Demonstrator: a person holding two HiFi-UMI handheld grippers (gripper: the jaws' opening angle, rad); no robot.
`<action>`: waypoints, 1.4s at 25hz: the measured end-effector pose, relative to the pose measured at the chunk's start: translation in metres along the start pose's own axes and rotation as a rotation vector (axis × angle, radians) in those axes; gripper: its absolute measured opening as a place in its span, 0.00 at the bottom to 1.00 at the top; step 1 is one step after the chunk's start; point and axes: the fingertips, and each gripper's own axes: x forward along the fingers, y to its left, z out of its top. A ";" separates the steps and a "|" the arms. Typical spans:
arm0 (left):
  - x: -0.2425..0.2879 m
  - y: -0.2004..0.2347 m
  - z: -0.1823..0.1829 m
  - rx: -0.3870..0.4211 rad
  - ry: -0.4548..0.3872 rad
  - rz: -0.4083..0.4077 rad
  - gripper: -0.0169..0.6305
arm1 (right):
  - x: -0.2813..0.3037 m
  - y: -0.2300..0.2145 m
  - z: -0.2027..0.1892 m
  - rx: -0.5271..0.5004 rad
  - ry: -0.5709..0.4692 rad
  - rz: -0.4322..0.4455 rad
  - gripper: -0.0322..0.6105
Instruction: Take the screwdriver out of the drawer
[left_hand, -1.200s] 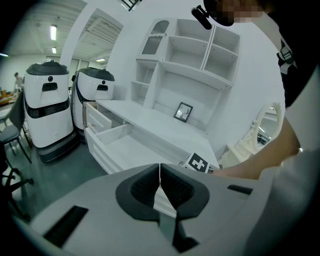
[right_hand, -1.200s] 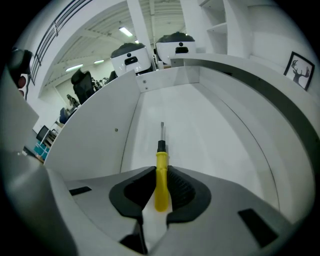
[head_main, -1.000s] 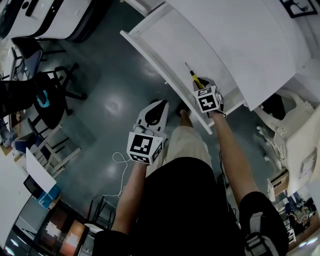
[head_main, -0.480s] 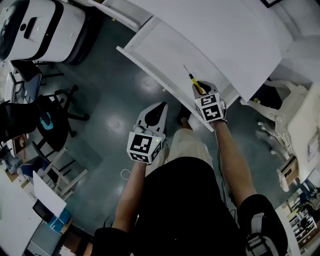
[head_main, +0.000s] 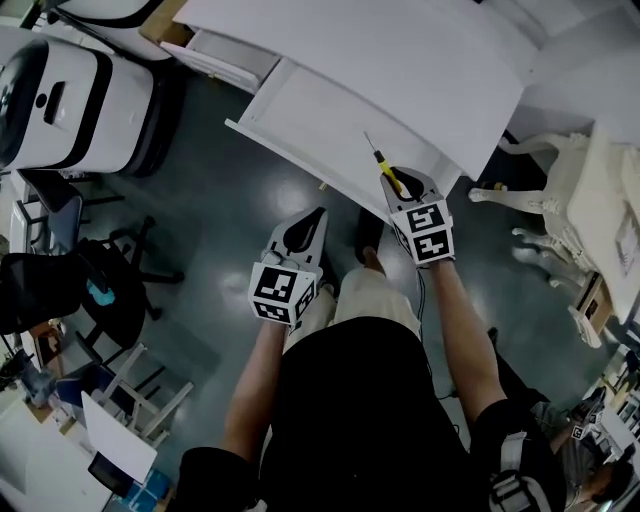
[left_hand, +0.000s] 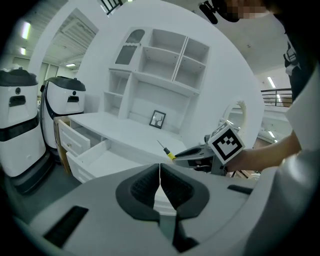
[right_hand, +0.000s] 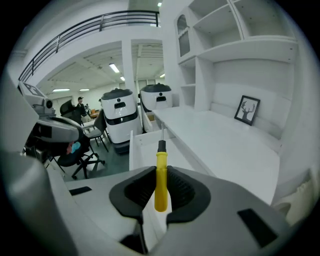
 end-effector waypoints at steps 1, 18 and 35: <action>-0.003 -0.002 0.001 0.008 -0.004 -0.012 0.07 | -0.010 0.002 0.004 0.011 -0.022 -0.015 0.18; -0.072 -0.047 0.027 0.121 -0.091 -0.146 0.07 | -0.172 0.061 0.043 0.189 -0.351 -0.090 0.18; -0.137 -0.042 0.042 0.108 -0.152 -0.146 0.07 | -0.256 0.125 0.060 0.226 -0.579 -0.088 0.18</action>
